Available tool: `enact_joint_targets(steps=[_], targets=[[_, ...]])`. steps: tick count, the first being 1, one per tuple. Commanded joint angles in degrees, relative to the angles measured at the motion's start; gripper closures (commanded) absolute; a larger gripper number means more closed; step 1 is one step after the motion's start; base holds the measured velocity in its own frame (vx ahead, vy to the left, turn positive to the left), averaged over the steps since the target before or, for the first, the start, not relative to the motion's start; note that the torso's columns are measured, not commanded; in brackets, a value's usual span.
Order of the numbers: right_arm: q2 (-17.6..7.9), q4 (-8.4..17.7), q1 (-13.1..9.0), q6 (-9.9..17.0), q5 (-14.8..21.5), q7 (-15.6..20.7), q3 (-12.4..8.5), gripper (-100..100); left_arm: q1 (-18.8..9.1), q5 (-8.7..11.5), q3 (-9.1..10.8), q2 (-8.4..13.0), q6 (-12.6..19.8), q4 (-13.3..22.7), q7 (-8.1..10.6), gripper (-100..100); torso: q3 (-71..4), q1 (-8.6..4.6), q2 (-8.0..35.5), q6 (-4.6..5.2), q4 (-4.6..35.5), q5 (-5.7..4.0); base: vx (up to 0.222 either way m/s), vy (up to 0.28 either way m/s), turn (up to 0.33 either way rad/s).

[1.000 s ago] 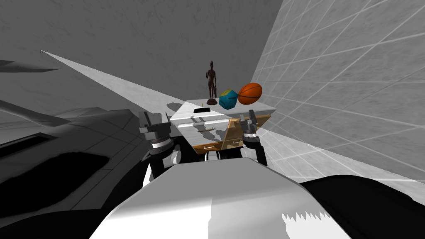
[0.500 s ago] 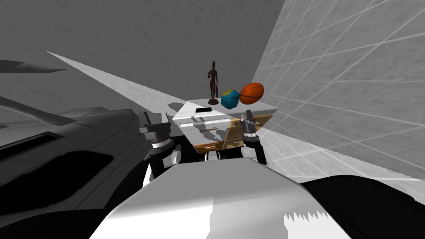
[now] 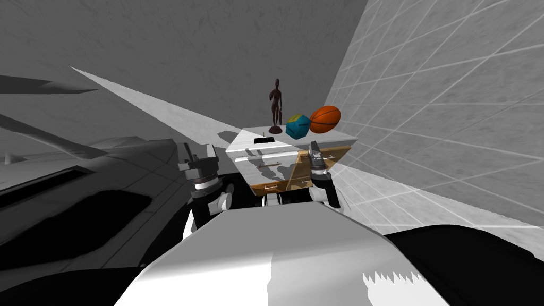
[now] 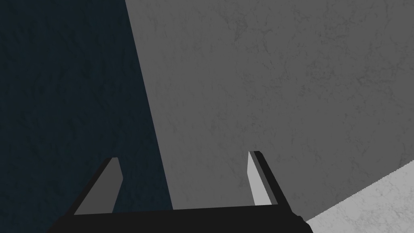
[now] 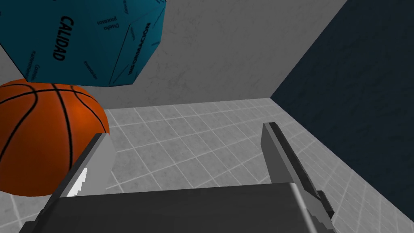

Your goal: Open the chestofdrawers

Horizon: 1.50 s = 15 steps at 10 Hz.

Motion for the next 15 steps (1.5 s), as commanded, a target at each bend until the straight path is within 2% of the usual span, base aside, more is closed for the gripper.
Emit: enact_joint_targets(steps=[1, 4, 6, 7, 9, 10, 12, 13, 15], targets=[[-0.2, 0.4, -0.3, -0.3, 0.7, 3.6, -0.2, -100, 0.0, 0.0, 0.00, 0.0, 0.0, 0.0, 0.00, 0, 0.0, -0.04, 0.0, 0.01, 0.0, 0.00, -0.010, 0.022, -0.002], [-1.2, 2.2, -1.7, -1.2, 3.5, 8.9, -1.2, -100, 0.0, 0.0, 0.00, 0.0, 0.0, 0.0, 0.00, 0, 0.0, 0.00, 0.0, 0.01, 0.0, 0.01, -0.014, 0.055, 0.010], [-1.2, 2.2, -1.7, -1.2, 3.5, 11.6, -1.2, -100, 0.0, 0.0, 0.00, 0.0, 0.0, 0.0, 0.00, 0, 0.0, 0.01, 0.0, 0.00, 0.0, 0.01, -0.012, 0.047, 0.001], [-1.6, 3.2, -2.5, -1.6, 5.0, 13.6, -1.7, -100, 0.0, 0.0, 0.00, 0.0, 0.0, 0.0, 0.00, 0, 0.0, -0.14, 0.0, 0.01, 0.0, -0.03, -0.012, 0.046, 0.012], [-1.6, 3.2, -2.5, -1.6, 5.0, 15.9, -1.7, -100, 0.0, 0.0, 0.00, 0.0, 0.0, 0.0, 0.00, 0, 0.0, -0.02, 0.0, 0.00, 0.0, 0.00, -0.012, 0.039, 0.002], [-2.0, 4.3, -3.2, -2.1, 6.6, 18.1, -2.3, -100, 0.0, 0.0, 0.00, 0.0, 0.0, 0.0, 0.00, 0, 0.0, -0.08, 0.0, 0.01, 0.0, -0.01, -0.014, 0.049, 0.014], [-2.0, 4.3, -3.2, -2.1, 6.6, 20.2, -2.3, -100, 0.0, 0.0, 0.00, 0.0, 0.0, 0.0, 0.00, 0, 0.0, 0.01, 0.0, 0.01, 0.0, 0.01, -0.013, 0.041, 0.001], [-2.3, 5.4, -3.9, -2.5, 8.2, 22.4, -2.9, -100, 0.0, 0.0, 0.00, 0.0, 0.0, 0.0, 0.00, 0, 0.0, -0.08, 0.0, 0.01, 0.0, -0.01, -0.011, 0.055, 0.013], [-2.3, 5.4, -3.9, -2.5, 8.2, 24.6, -2.9, -100, 0.0, 0.0, 0.00, 0.0, 0.0, 0.0, 0.00, 0, 0.0, 0.01, 0.0, 0.00, 0.0, 0.01, -0.008, 0.044, 0.001]])
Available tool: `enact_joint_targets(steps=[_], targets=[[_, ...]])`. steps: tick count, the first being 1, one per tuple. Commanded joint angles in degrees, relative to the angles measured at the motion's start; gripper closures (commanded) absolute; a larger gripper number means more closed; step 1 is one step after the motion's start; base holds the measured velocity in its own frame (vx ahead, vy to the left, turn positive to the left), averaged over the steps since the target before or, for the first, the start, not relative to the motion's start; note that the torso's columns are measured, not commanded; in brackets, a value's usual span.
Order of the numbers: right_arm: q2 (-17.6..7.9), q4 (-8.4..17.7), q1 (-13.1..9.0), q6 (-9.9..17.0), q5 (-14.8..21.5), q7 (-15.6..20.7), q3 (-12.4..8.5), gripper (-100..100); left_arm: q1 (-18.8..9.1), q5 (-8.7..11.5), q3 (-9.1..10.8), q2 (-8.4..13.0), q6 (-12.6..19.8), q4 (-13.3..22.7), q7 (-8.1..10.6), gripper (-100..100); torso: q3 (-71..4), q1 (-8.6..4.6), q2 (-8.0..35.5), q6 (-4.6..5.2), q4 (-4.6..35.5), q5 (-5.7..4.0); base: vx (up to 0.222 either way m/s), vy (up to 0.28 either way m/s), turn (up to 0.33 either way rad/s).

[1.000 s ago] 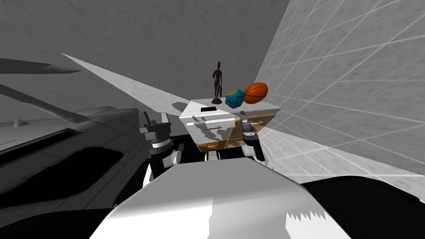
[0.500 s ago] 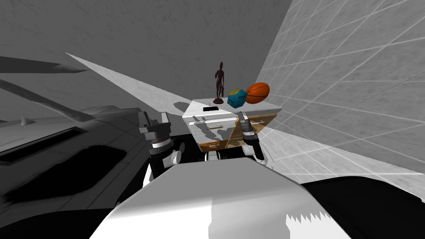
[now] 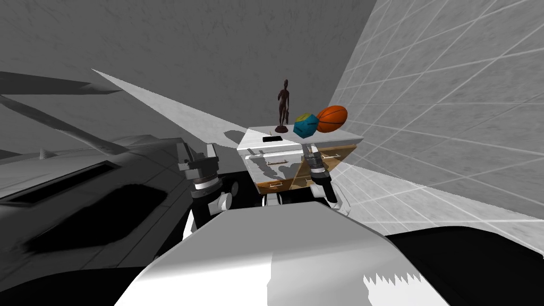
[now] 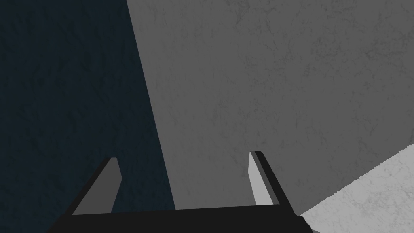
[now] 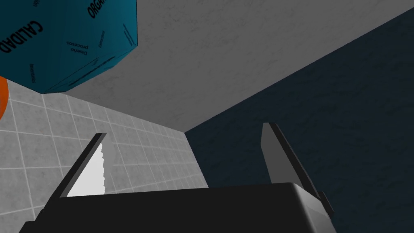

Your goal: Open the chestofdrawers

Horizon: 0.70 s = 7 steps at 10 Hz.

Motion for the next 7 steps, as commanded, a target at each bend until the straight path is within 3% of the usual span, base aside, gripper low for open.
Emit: enact_joint_targets(steps=[1, 6, 7], targets=[[-0.3, 1.3, -0.8, -0.5, 1.9, 4.1, -0.7, -100, 0.0, 0.0, 0.00, 0.0, 0.0, 0.0, 0.00, 0, 0.0, -0.10, 0.0, 0.00, 0.0, -0.03, -0.013, 0.052, 0.010], [-0.6, 2.4, -1.4, -0.9, 3.7, 10.8, -1.4, -100, 0.0, 0.0, 0.00, 0.0, 0.0, 0.0, 0.00, 0, 0.0, 0.01, 0.0, 0.00, 0.0, 0.00, -0.012, 0.047, 0.003], [-0.8, 3.7, -2.1, -1.3, 5.4, 12.9, -2.1, -100, 0.0, 0.0, 0.00, 0.0, 0.0, 0.0, 0.00, 0, 0.0, -0.09, 0.0, 0.00, 0.0, -0.02, -0.009, 0.053, 0.010]])
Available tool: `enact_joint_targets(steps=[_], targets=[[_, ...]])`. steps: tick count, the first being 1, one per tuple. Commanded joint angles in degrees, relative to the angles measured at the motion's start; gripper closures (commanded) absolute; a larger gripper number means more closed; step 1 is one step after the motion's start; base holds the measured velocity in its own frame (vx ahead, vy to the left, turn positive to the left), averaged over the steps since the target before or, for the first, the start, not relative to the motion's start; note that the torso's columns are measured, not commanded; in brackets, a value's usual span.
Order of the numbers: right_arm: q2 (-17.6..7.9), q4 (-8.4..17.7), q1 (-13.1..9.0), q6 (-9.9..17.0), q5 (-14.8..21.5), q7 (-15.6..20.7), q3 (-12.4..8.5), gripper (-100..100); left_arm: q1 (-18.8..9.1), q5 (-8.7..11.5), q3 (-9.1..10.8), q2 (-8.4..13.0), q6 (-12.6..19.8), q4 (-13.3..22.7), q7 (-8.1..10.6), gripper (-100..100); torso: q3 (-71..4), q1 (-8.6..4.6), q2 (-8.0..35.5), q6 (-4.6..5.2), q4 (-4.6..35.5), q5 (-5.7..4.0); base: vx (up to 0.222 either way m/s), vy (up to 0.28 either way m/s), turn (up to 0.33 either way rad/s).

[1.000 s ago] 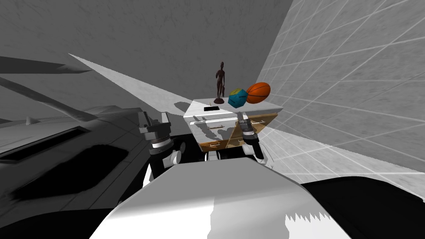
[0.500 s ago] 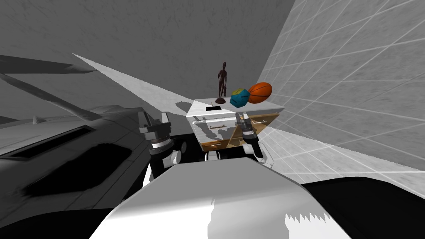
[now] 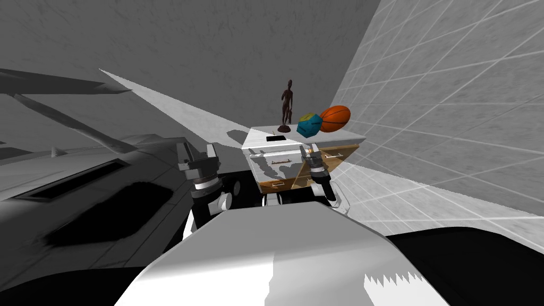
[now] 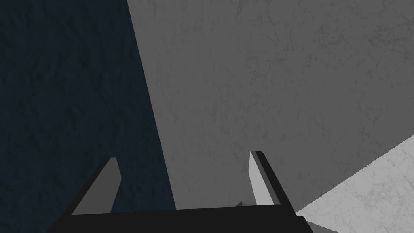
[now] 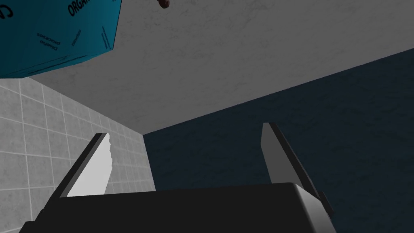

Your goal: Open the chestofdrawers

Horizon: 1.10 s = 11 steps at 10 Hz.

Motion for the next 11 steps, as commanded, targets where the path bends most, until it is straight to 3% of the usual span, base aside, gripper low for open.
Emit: enact_joint_targets(steps=[1, 8, 9, 11], targets=[[-0.2, 1.3, -0.6, -0.5, 1.8, 4.5, -0.7, -100, 0.0, 0.0, 0.00, 0.0, 0.0, 0.0, 0.00, 0, 0.0, 0.07, 0.0, -0.01, 0.0, 0.00, -0.014, 0.059, 0.003], [-0.6, 4.0, -1.8, -1.2, 5.5, 14.1, -2.2, -100, 0.0, 0.0, 0.00, 0.0, 0.0, 0.0, 0.00, 0, 0.0, 0.08, 0.0, -0.01, 0.0, 0.02, -0.011, 0.046, 0.002], [-0.6, 5.4, -2.3, -1.6, 7.3, 16.1, -2.9, -100, 0.0, 0.0, 0.00, 0.0, 0.0, 0.0, 0.00, 0, 0.0, -0.01, 0.0, 0.00, 0.0, 0.00, -0.010, 0.056, 0.006], [-0.6, 5.4, -2.3, -1.6, 7.3, 18.4, -2.9, -100, 0.0, 0.0, 0.00, 0.0, 0.0, 0.0, 0.00, 0, 0.0, 0.09, 0.0, 0.00, 0.0, 0.02, -0.010, 0.046, -0.001]])
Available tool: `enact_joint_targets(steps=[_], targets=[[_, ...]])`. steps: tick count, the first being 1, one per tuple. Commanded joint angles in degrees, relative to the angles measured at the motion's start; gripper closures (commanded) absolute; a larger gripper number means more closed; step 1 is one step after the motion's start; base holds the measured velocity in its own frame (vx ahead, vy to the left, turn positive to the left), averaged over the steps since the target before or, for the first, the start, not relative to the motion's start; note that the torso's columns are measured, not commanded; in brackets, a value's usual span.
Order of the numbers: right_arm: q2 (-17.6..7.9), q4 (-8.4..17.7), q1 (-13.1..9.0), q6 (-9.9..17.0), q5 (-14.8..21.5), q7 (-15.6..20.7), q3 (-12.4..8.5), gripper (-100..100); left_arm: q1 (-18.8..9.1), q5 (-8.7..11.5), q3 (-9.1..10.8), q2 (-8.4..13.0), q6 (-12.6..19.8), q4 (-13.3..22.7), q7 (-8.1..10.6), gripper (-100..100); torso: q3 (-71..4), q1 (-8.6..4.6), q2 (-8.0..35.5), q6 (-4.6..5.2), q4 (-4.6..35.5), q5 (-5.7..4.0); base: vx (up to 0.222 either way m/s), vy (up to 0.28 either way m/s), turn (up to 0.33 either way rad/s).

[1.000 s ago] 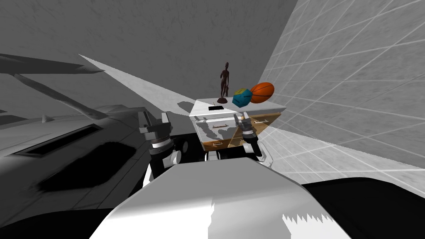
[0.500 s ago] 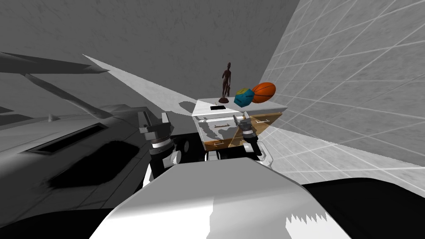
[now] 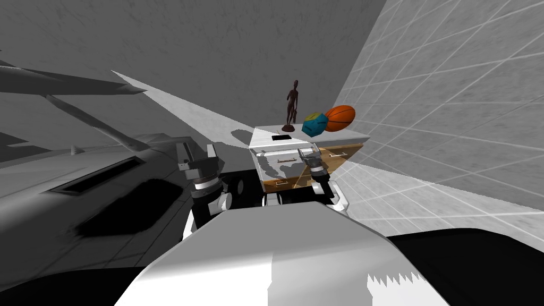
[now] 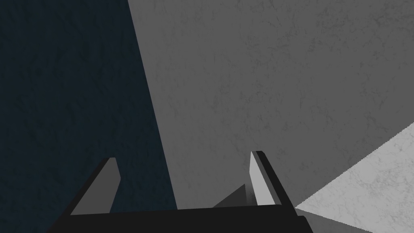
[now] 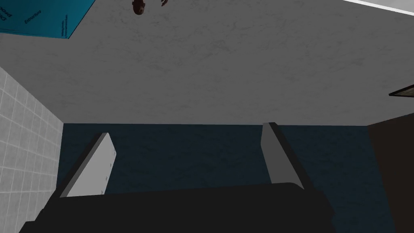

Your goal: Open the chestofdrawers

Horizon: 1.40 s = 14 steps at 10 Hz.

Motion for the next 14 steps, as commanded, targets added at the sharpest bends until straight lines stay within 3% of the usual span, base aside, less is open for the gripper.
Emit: enact_joint_targets(steps=[1, 3, 9, 14], targets=[[-0.1, 1.8, -0.6, -0.4, 2.1, 4.1, -0.9, -100, 0.0, 0.0, 0.00, 0.0, 0.0, 0.0, 0.00, 0, 0.0, -0.09, 0.0, 0.00, 0.0, -0.03, -0.010, 0.054, 0.006], [-0.1, 1.8, -0.6, -0.4, 2.1, 6.3, -0.9, -100, 0.0, 0.0, 0.00, 0.0, 0.0, 0.0, 0.00, 0, 0.0, 0.01, 0.0, 0.00, 0.0, 0.00, -0.005, 0.048, -0.001], [0.2, 6.3, -1.8, -1.2, 7.8, 15.9, -3.3, -100, 0.0, 0.0, 0.00, 0.0, 0.0, 0.0, 0.00, 0, 0.0, 0.00, 0.0, 0.00, 0.0, 0.00, -0.011, 0.056, 0.001], [0.4, 7.9, -2.1, -1.4, 9.7, 22.5, -4.1, -100, 0.0, 0.0, 0.00, 0.0, 0.0, 0.0, 0.00, 0, 0.0, -0.03, 0.0, -0.01, 0.0, -0.01, -0.006, 0.043, -0.001]])
